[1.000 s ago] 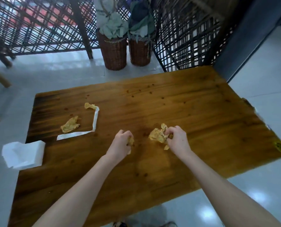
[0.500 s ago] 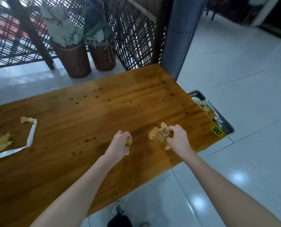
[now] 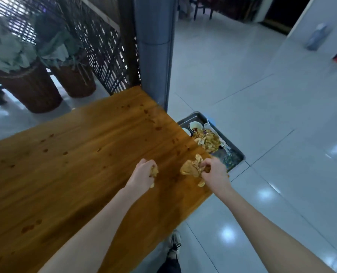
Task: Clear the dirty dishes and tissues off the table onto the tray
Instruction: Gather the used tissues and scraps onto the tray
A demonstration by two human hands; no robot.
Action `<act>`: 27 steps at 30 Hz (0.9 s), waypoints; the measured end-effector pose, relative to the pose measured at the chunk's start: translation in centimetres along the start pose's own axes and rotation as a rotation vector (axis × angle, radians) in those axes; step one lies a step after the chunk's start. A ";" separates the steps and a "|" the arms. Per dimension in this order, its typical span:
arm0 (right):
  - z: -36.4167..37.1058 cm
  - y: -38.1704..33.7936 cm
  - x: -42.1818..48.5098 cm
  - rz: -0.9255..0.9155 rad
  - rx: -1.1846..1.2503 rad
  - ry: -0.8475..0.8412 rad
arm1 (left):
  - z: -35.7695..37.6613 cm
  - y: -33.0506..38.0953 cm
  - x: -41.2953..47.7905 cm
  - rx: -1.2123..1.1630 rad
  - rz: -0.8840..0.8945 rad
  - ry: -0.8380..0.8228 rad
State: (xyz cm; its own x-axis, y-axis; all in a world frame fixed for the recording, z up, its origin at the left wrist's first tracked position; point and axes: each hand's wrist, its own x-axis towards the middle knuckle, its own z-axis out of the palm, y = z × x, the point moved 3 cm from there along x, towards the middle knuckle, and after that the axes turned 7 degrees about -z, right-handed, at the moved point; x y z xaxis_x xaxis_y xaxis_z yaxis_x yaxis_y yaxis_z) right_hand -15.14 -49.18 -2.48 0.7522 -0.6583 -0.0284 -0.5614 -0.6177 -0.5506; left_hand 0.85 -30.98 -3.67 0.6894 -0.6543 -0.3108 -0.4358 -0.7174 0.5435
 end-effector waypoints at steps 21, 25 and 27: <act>-5.7 16.4 24.4 0.061 0.096 -0.109 | 6.1 16.6 22.7 -0.071 -0.083 -0.020; -3.9 18.9 29.0 0.068 0.104 -0.247 | 8.1 18.1 26.1 -0.091 -0.138 0.004; -2.8 20.2 30.7 0.056 0.082 -0.341 | 9.1 18.7 27.8 -0.115 -0.176 0.008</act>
State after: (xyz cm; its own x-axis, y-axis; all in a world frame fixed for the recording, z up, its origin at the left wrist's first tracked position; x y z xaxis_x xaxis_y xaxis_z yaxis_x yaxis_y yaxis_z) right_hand -4.38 -83.07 -12.09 0.8009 -0.5001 -0.3294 -0.5857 -0.5393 -0.6051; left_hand 6.61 -64.76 -9.20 0.7541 -0.5189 -0.4026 -0.2398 -0.7882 0.5667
